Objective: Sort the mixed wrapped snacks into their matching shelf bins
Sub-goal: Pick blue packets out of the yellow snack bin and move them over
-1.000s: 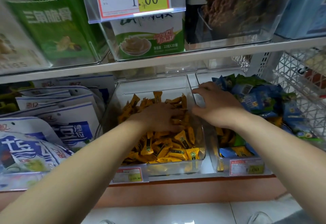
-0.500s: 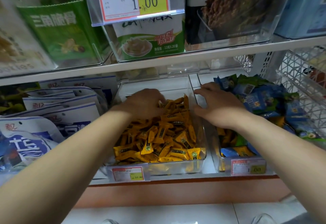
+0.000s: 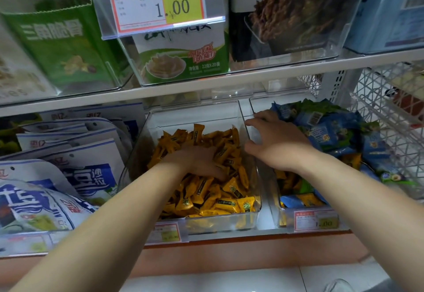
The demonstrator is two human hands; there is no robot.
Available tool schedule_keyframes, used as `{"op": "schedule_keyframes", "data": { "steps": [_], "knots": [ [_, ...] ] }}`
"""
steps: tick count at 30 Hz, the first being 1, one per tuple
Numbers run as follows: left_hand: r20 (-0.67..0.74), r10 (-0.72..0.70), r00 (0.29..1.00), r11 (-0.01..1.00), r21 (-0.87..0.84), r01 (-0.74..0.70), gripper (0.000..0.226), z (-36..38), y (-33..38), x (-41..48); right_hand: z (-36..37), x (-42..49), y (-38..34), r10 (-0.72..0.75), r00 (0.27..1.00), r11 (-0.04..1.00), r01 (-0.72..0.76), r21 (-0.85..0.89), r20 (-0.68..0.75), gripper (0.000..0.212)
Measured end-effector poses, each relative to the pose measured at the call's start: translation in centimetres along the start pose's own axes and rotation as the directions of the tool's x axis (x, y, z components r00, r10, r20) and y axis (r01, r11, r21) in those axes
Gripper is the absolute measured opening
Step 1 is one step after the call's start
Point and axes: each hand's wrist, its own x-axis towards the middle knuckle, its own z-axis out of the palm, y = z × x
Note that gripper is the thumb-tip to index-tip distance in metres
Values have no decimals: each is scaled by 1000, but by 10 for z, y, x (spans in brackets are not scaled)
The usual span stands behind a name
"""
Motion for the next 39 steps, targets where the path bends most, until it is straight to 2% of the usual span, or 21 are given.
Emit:
{"op": "schedule_keyframes", "data": {
  "steps": [6,10,14,16,17,20,22,26,27,28,29,30,33,35,36,37,38,39],
  "knots": [
    [54,-64,996,997,-35,66,124,3,-5,6,-1,-1,-1,1,1000,1000,-1,5,9,59],
    [28,-16,999,1000,-16,17,128,1,-5,3,-1,-2,1,-3,1000,1000,3,22,12,59],
    [51,58,997,980,-194,-47,124,6,-4,-4,-2,-2,1,-13,1000,999,13,34,-6,59],
    [7,103,995,936,-339,-94,112,8,-7,-8,-2,-1,1,-13,1000,999,14,35,-8,59],
    [-42,117,992,904,-409,-124,101,7,-9,-11,-2,0,1,-12,1000,999,12,36,-7,59],
    [-223,149,963,775,-579,-254,50,-3,-22,-18,-1,0,1,-14,1000,999,14,32,-4,58],
    [-301,132,944,644,-699,-313,31,-9,-31,-25,-1,0,2,-17,1000,999,17,34,-10,57],
    [-363,80,928,300,-879,-370,38,-8,-36,-36,-1,0,1,-16,1000,999,17,43,-22,57],
    [-354,83,932,229,-903,-363,42,-7,-38,-37,-1,0,1,-16,1000,999,17,45,-23,57],
    [-344,91,935,203,-912,-355,46,-6,-40,-39,-2,0,1,-15,1000,999,16,47,-24,57],
    [-340,106,935,231,-906,-355,49,-6,-43,-39,-2,0,1,-13,1000,999,14,50,-23,58],
    [-339,125,932,310,-879,-362,50,-7,-45,-41,-2,0,0,-11,1000,998,12,56,-22,58],
    [-331,127,935,691,-647,-322,44,-12,-49,-44,-2,0,1,-12,1000,998,14,59,-24,59],
    [-290,85,953,919,-348,-188,37,-17,-45,-47,-1,1,1,-11,1000,998,12,57,-25,59],
    [-282,74,956,980,-157,-122,37,-21,-41,-50,-1,1,1,-14,999,998,15,54,-30,59],
    [-297,88,951,995,-11,-95,43,-24,-36,-52,0,1,1,-18,999,999,20,48,-38,59],
    [-334,131,934,991,49,-122,51,-26,-30,-53,-1,2,2,-21,999,999,23,37,-45,59],
    [-361,180,915,983,23,-185,59,-27,-25,-54,-1,2,2,-24,999,999,25,22,-47,59]
  ]
}}
